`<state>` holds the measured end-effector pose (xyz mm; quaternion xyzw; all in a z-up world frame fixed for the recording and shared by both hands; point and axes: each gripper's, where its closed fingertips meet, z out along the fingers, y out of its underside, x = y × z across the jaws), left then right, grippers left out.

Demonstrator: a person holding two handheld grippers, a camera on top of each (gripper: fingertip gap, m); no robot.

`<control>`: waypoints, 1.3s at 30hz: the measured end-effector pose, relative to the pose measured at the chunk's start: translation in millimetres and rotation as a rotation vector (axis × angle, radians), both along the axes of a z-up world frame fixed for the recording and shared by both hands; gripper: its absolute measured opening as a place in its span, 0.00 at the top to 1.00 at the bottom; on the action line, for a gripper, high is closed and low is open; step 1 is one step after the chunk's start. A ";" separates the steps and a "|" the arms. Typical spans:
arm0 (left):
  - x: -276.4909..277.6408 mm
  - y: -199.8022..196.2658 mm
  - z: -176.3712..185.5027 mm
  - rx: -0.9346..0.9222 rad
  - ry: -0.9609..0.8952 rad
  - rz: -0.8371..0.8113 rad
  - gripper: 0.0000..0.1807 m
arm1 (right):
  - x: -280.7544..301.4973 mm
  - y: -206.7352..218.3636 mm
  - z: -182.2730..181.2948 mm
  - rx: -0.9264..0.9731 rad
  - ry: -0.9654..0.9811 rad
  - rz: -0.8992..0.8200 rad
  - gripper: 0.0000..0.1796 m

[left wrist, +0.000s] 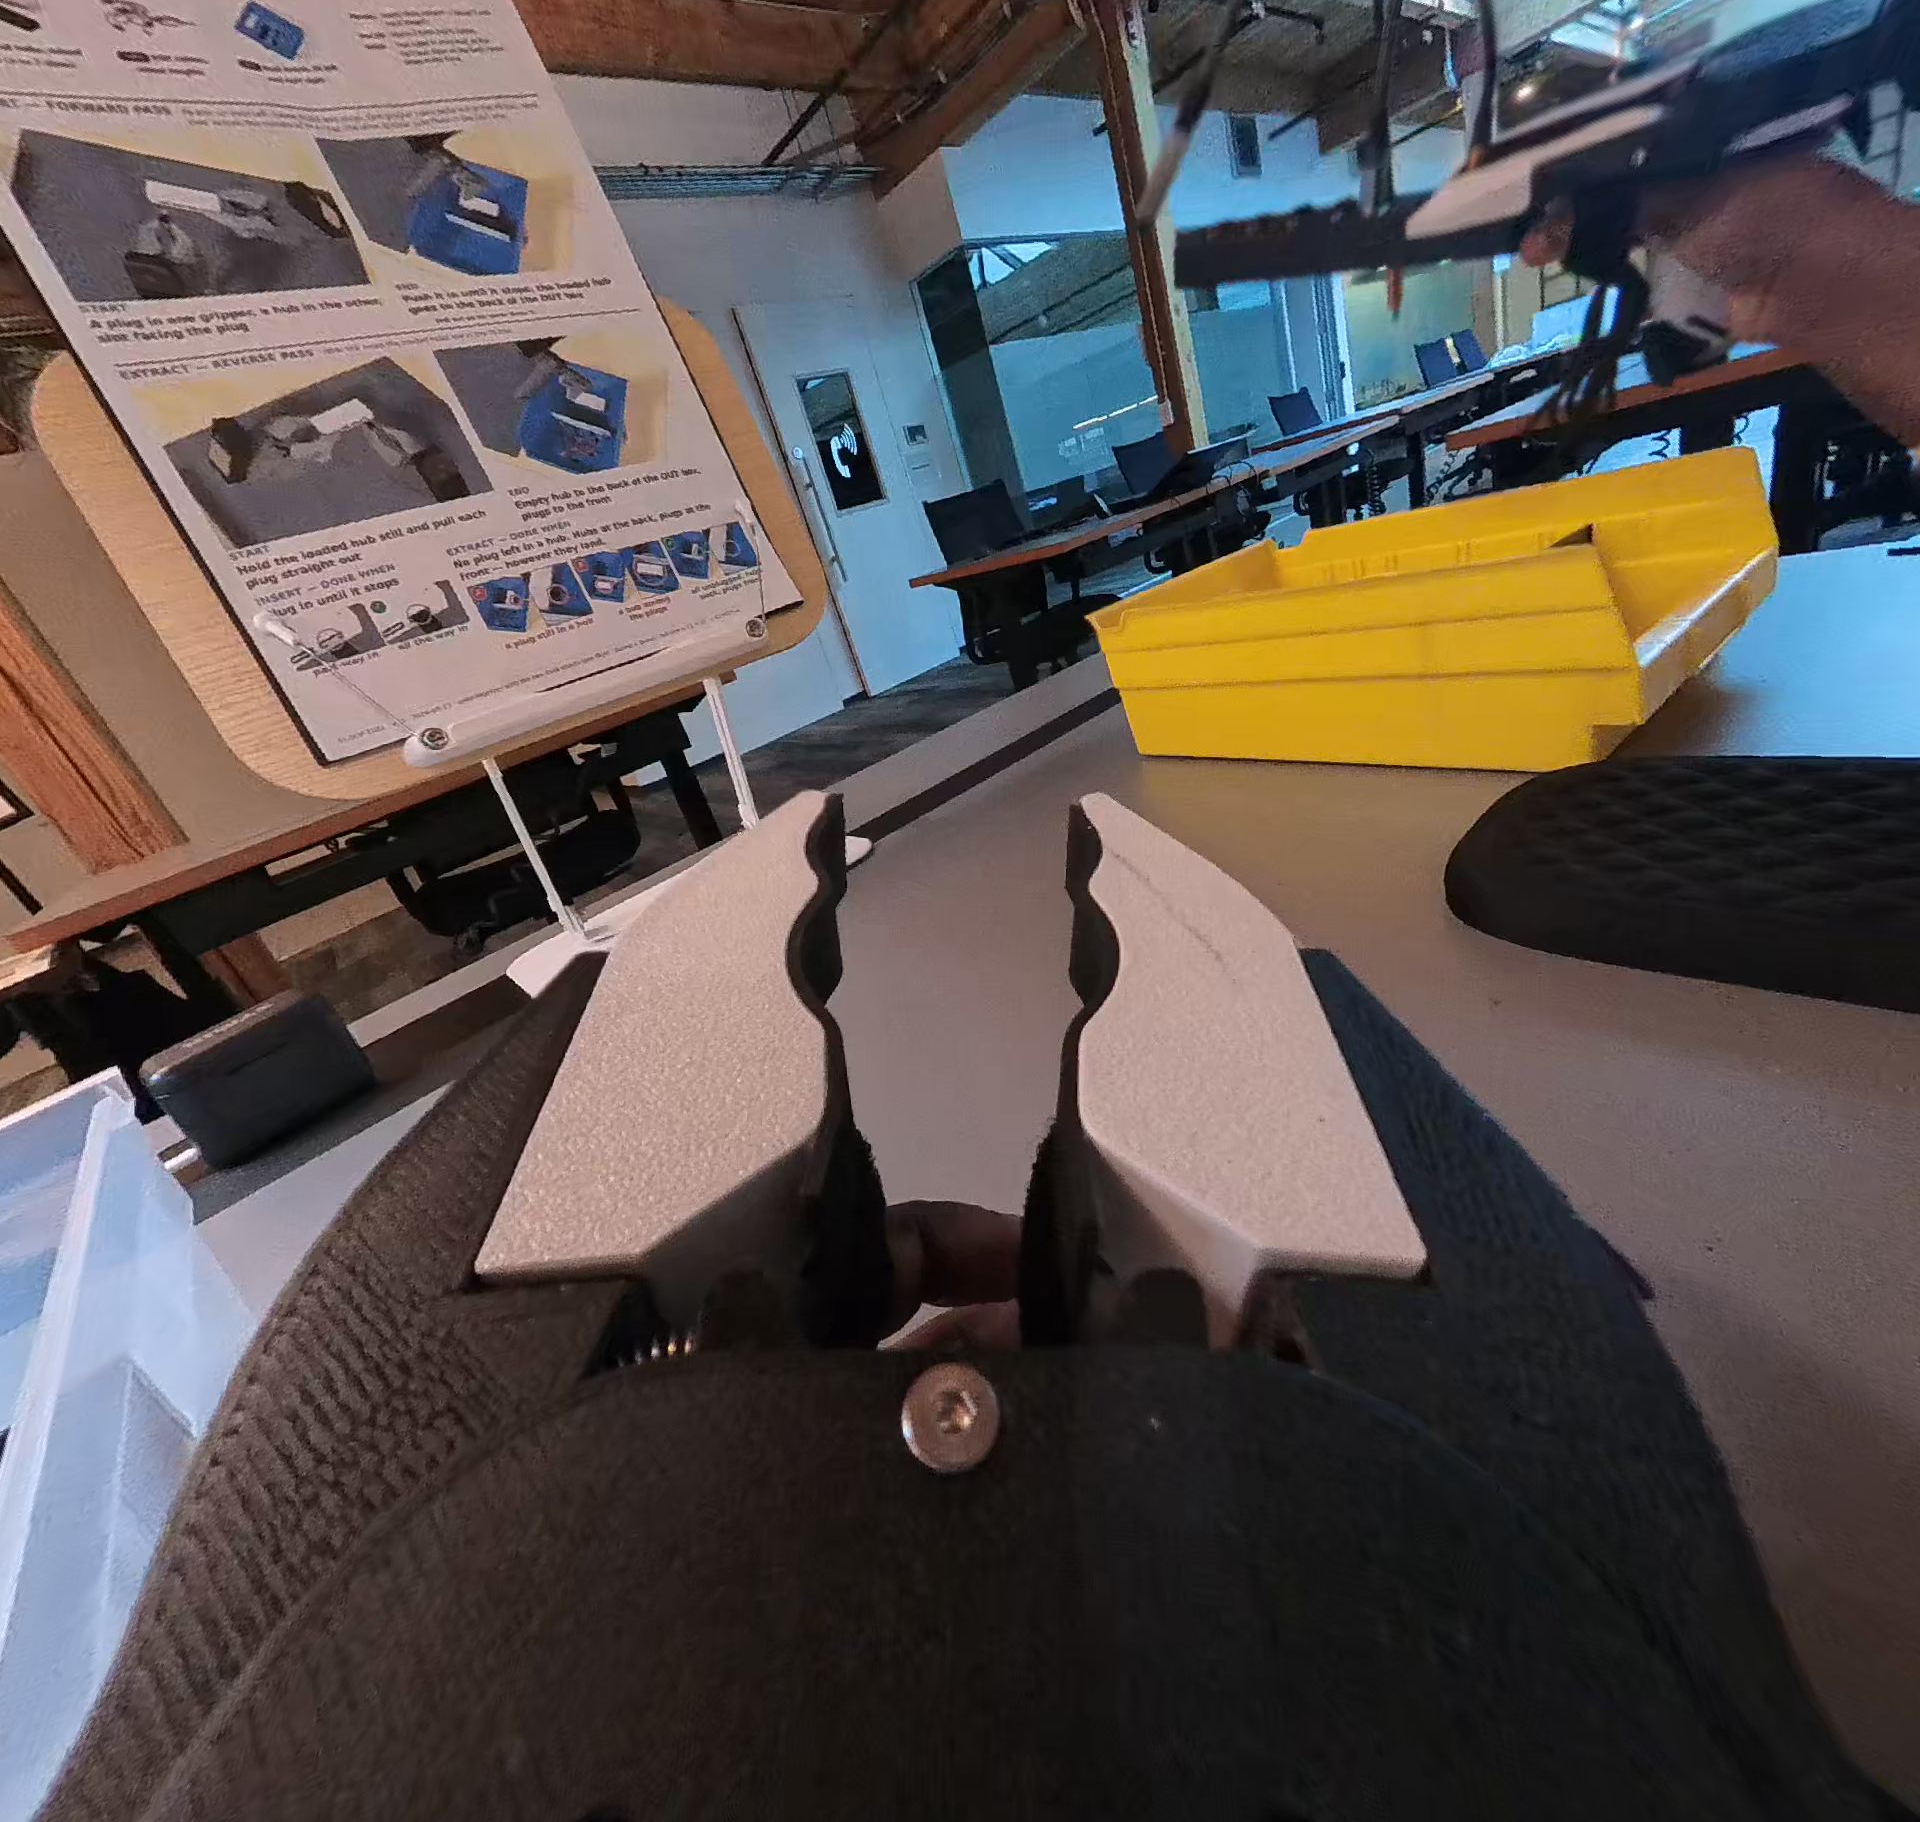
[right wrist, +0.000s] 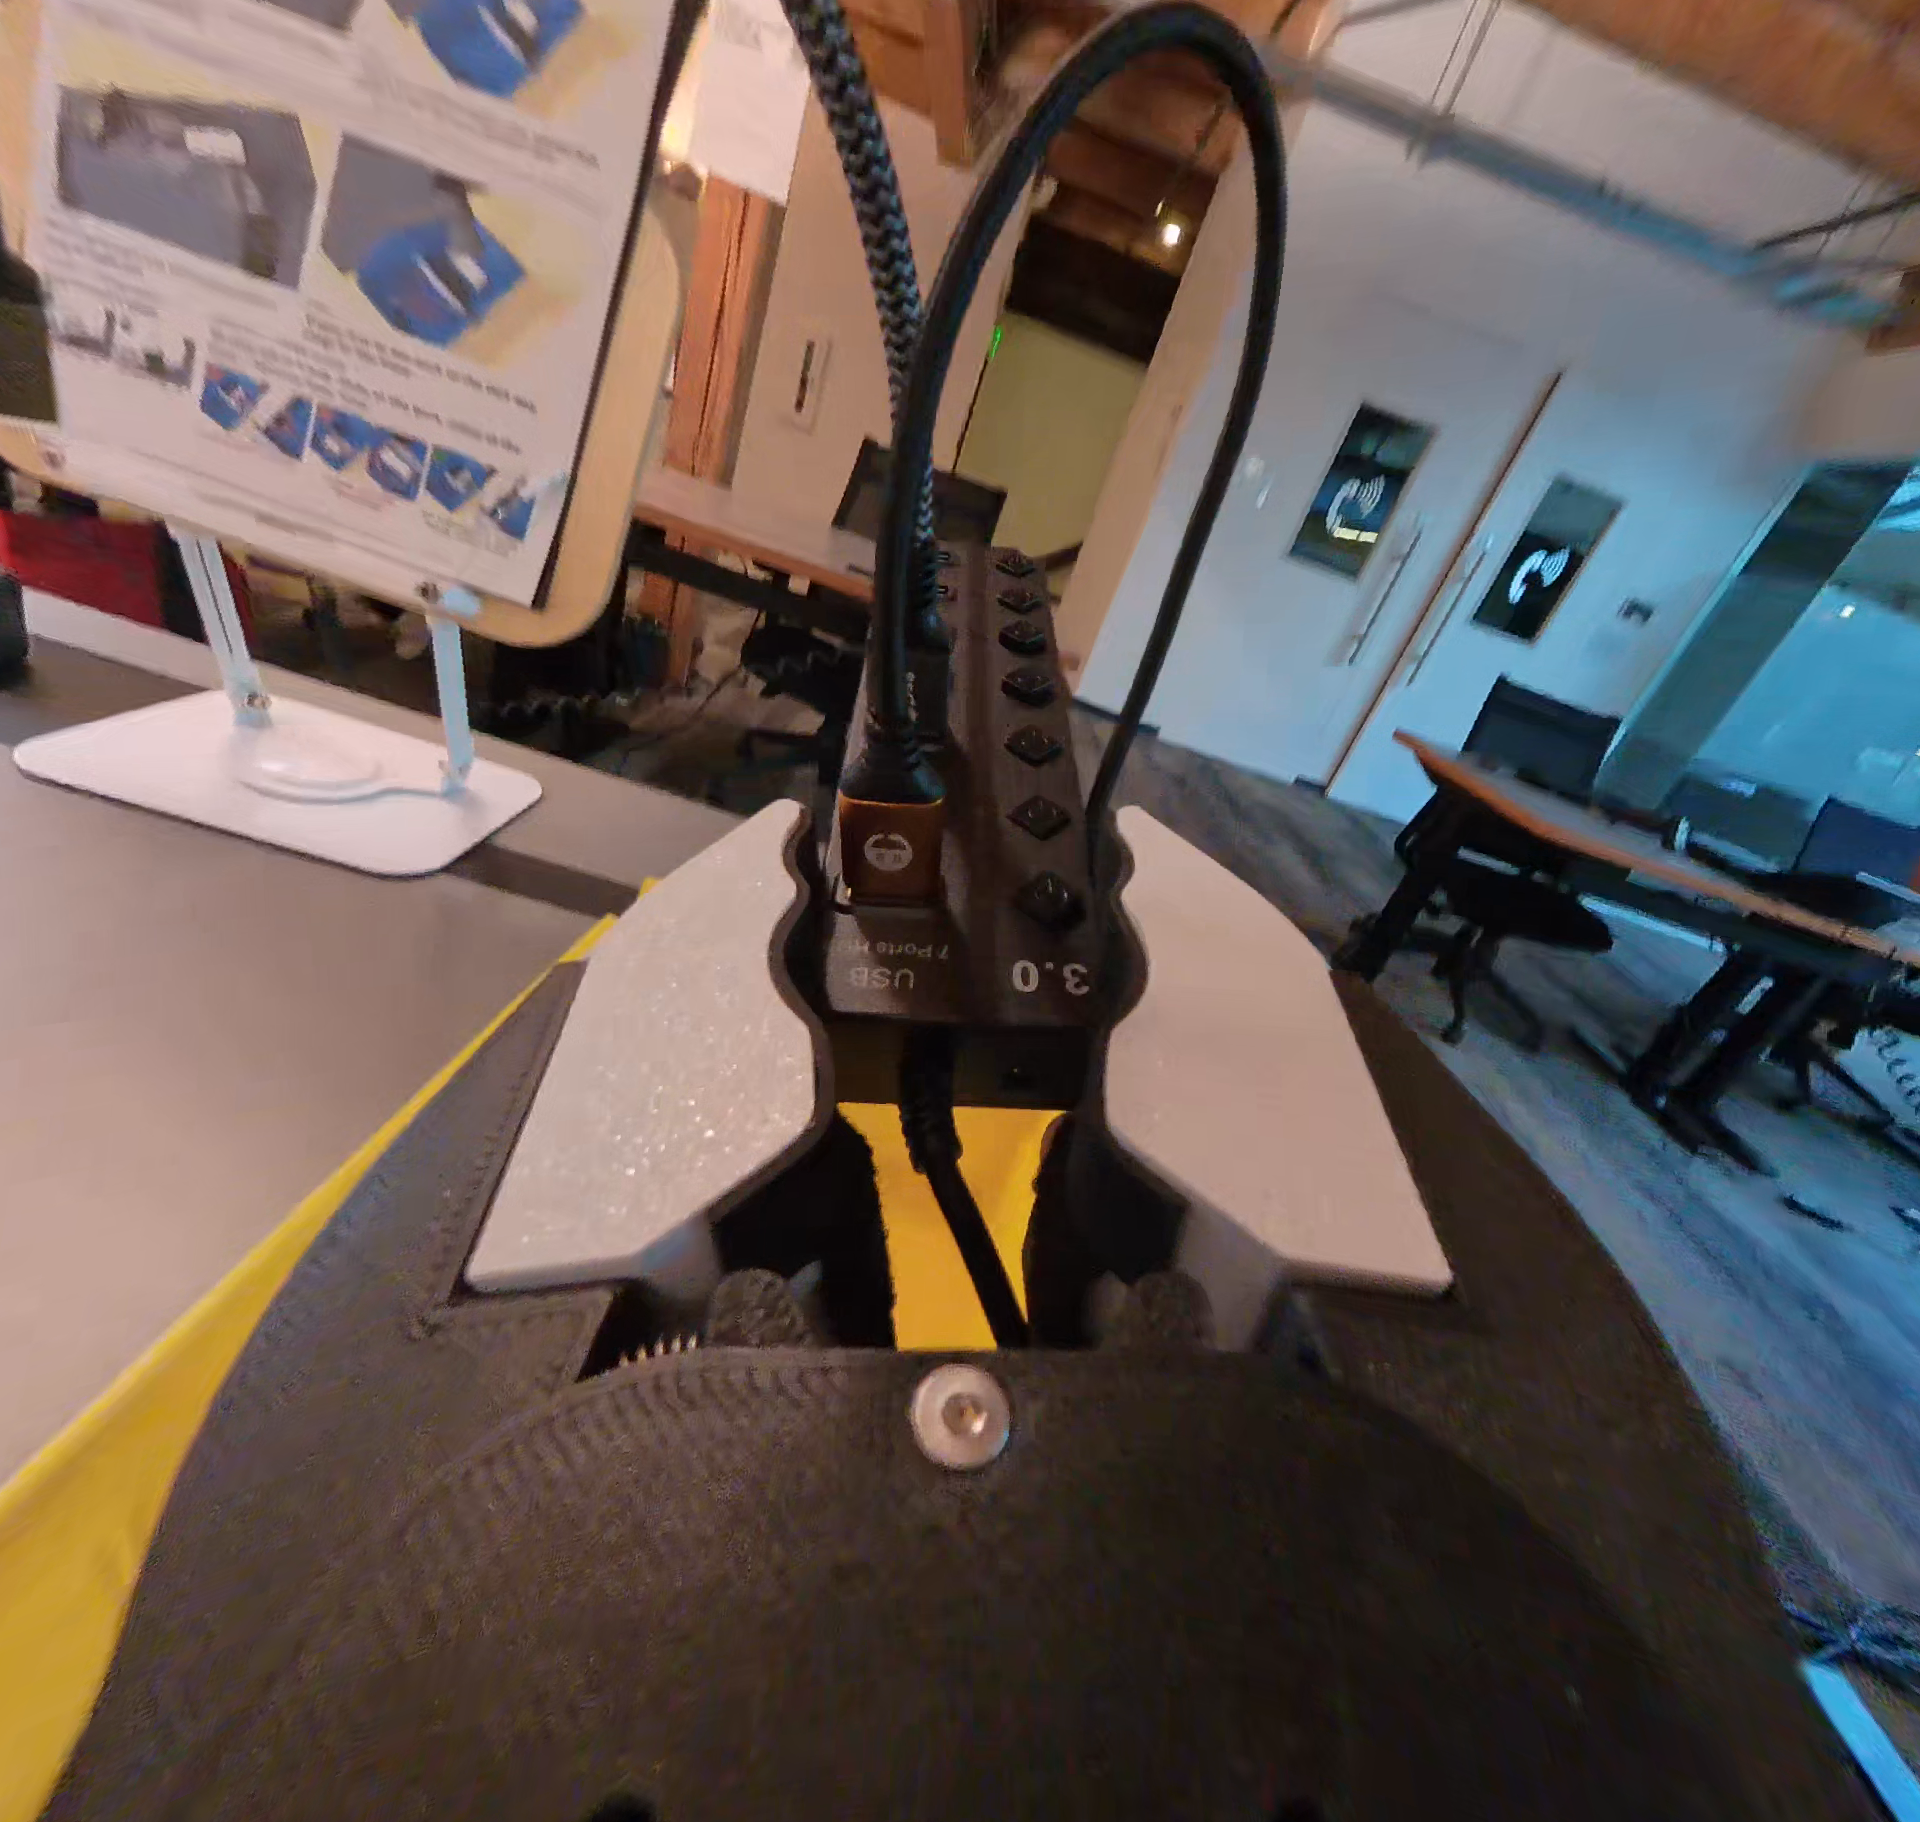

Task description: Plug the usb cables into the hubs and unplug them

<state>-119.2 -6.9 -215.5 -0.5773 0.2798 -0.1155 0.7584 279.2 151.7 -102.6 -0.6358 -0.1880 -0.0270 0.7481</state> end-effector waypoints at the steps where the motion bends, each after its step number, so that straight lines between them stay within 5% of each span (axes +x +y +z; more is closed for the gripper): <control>1: -0.3 -0.2 -0.6 0.000 0.004 0.002 0.77 | 1.1 2.7 -8.0 -0.025 0.001 0.002 0.72; 5: 3.1 0.0 -1.9 0.007 0.028 -0.007 0.77 | 0.1 7.4 -12.4 -0.038 0.082 0.059 0.72; 13: 9.6 -1.6 -6.8 0.019 0.097 -0.013 0.77 | -14.2 -11.2 72.0 0.182 0.352 0.328 0.72; 18: 12.2 -2.6 -8.9 0.024 0.131 -0.014 0.77 | -23.9 -13.1 87.8 0.174 0.410 0.425 0.71; 25: 14.1 -4.1 -9.0 0.032 0.149 -0.018 0.77 | 5.7 13.9 14.9 -0.008 0.430 0.197 0.72; 33: 16.4 -2.9 -14.9 0.023 0.184 -0.019 0.77 | 35.9 19.0 -42.0 -0.238 0.162 -0.173 0.72; 36: 17.1 -3.3 -15.5 0.025 0.191 -0.020 0.77 | 34.3 17.3 -49.4 -0.287 0.049 -0.228 0.88; 39: 17.6 -3.5 -16.2 0.024 0.196 -0.023 0.77 | 24.4 18.5 -68.6 -0.384 -0.020 -0.202 0.91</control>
